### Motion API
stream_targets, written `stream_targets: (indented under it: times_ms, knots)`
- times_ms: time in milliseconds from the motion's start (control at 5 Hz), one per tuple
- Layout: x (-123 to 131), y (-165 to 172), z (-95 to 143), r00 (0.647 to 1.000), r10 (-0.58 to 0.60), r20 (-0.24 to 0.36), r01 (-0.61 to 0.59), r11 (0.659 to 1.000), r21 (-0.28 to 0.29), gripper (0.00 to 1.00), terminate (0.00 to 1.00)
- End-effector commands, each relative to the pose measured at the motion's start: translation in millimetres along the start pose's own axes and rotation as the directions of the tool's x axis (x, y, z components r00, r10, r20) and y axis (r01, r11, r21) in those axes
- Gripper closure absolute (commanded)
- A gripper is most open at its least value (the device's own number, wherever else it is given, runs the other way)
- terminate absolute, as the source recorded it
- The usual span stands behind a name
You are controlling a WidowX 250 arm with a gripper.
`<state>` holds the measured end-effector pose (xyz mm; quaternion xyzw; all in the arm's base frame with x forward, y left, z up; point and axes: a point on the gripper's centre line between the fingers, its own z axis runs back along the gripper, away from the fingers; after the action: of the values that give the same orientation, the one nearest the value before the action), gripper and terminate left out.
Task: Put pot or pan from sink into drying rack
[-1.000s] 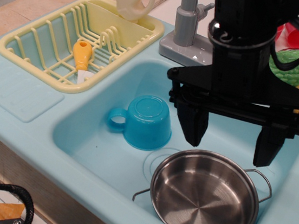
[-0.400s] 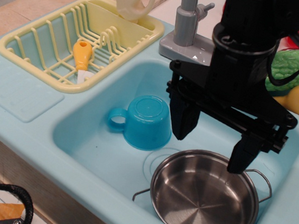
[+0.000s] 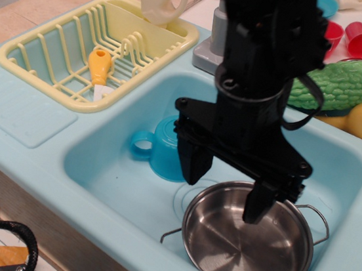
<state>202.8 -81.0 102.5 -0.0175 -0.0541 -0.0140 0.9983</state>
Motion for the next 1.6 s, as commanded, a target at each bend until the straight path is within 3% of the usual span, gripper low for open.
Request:
stream_targets:
  times_ms: [0,400,600,1000,1400]
  knots:
    - [6,8,-9,0.999,0.03,0.034,-0.03,1.0,0.0,0.0,0.0]
    - [8,8,-34,0.999,0.018,0.037,-0.016,0.999,-0.035,0.0,0.0]
    - [8,8,-41,0.998,0.026,0.05,-0.023,0.999,-0.045,1.0,0.0]
    - [3,6,-42,0.997,0.034,0.062,-0.031,0.998,-0.063,1.0,0.0]
    - [1,20,8,0.994,0.099,0.038,-0.099,0.995,0.004,1.0,0.0]
